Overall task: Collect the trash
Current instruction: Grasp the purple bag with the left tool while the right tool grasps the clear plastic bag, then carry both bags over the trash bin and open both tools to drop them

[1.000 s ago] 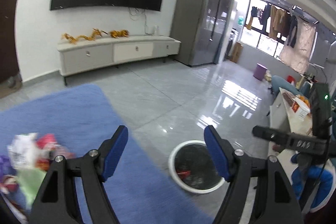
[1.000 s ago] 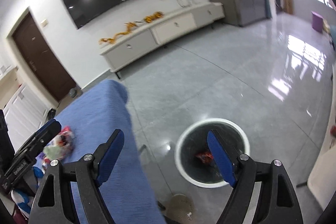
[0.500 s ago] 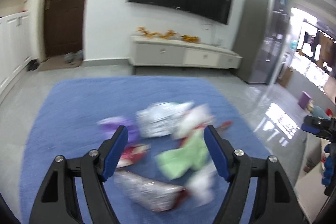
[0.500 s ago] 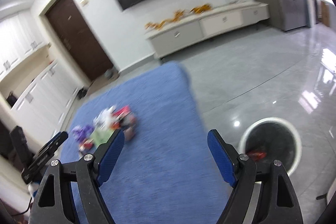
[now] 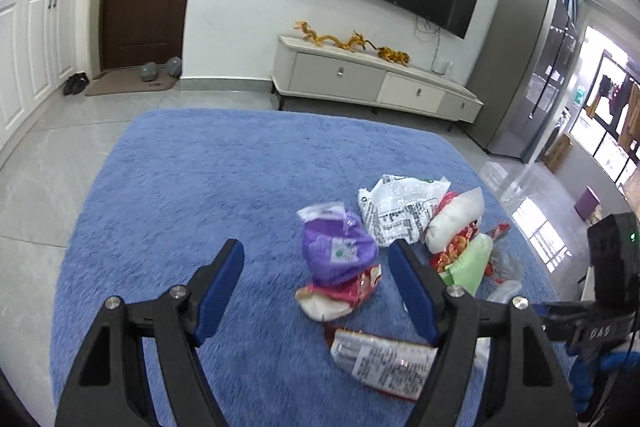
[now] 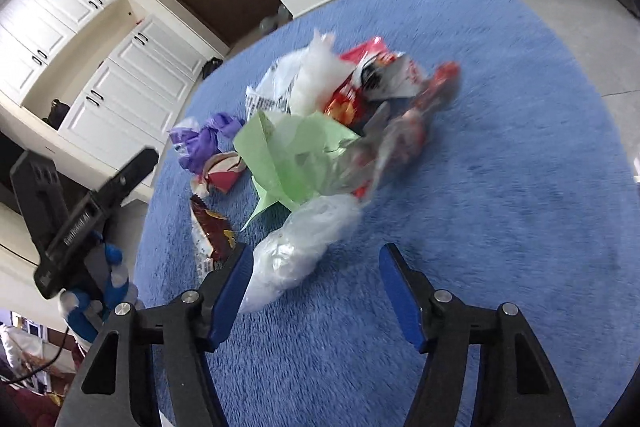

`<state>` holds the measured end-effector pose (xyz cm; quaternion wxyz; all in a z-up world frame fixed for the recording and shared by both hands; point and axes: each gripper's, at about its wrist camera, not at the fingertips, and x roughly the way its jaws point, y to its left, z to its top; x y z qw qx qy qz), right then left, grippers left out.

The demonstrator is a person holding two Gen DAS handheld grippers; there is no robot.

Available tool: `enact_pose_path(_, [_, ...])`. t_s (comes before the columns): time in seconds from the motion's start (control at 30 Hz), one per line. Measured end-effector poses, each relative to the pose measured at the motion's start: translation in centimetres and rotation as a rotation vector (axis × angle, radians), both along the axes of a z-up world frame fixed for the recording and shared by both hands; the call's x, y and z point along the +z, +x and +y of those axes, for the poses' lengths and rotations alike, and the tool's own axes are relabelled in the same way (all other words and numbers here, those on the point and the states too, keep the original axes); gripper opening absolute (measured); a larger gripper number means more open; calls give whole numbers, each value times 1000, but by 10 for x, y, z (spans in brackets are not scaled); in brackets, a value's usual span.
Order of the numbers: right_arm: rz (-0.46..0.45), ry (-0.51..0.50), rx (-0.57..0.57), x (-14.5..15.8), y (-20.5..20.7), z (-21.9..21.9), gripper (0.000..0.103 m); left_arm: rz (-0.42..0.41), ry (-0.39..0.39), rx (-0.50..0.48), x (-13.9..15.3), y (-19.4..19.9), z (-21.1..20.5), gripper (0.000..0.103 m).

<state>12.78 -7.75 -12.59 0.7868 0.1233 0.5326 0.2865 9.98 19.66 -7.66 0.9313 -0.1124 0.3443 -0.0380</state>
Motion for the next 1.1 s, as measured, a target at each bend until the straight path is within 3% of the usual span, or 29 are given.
enact_pose_path(0.13, [18,14,-3,-6,6,8,61,23,-1,-36,-5,25,-6,73])
enact_pose_path(0.3, [23,12,16,-6,7,14,40,80,-14,-57,-21,48,-14,73])
enact_pose_path(0.47, [-8,-3,50,0,0,21,28,118,-59,-49,-34,49,-10,50])
enact_pose_path(0.57, [-36,-19,68,3,-7,27,24,114,-60,-45,-35,44,-9,44])
enact_pose_path(0.63, [-51,-23,73,6,-12,26,14,97,-61,-42,-31,37,-7,43])
enact_pose_path(1.1, [-153,26,-8,35,-41,-25,12,-39,-23,-22,32,-19,-6,42])
